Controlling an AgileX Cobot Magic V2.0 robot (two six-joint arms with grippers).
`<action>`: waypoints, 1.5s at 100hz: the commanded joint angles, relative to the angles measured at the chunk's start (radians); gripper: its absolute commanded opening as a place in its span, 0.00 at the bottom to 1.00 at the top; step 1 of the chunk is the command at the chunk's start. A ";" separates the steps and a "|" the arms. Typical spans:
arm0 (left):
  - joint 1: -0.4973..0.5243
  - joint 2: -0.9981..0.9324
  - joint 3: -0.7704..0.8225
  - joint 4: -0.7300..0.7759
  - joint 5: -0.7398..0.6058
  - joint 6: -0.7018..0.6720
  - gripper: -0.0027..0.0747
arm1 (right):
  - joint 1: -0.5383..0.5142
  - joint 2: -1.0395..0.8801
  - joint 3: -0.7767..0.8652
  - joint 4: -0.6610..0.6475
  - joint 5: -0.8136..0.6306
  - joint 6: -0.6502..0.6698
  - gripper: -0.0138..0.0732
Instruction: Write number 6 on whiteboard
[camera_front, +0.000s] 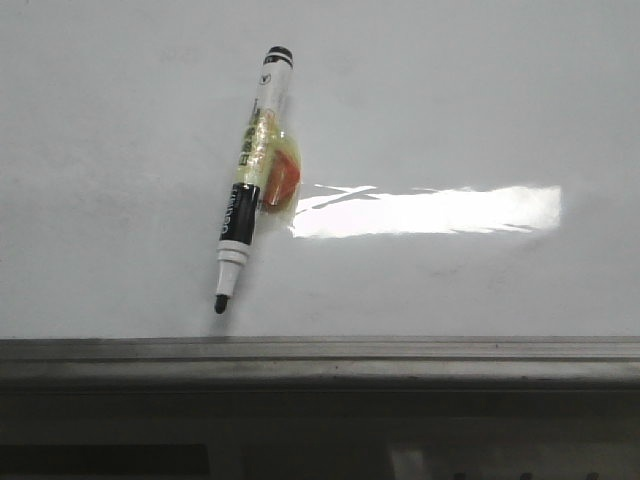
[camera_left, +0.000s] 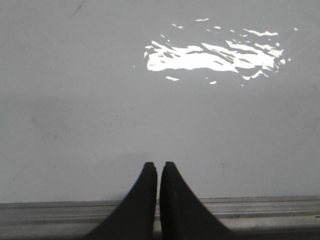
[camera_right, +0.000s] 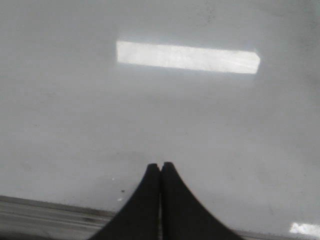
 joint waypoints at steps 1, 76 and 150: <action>0.000 -0.030 0.024 -0.004 -0.071 -0.009 0.01 | -0.004 -0.015 0.015 -0.016 -0.045 0.000 0.08; 0.000 -0.030 0.024 -0.006 -0.071 -0.009 0.01 | -0.004 -0.015 0.015 -0.016 -0.048 0.000 0.08; 0.000 -0.030 0.022 -0.910 -0.305 -0.013 0.01 | -0.004 -0.015 0.013 0.441 -0.518 0.000 0.09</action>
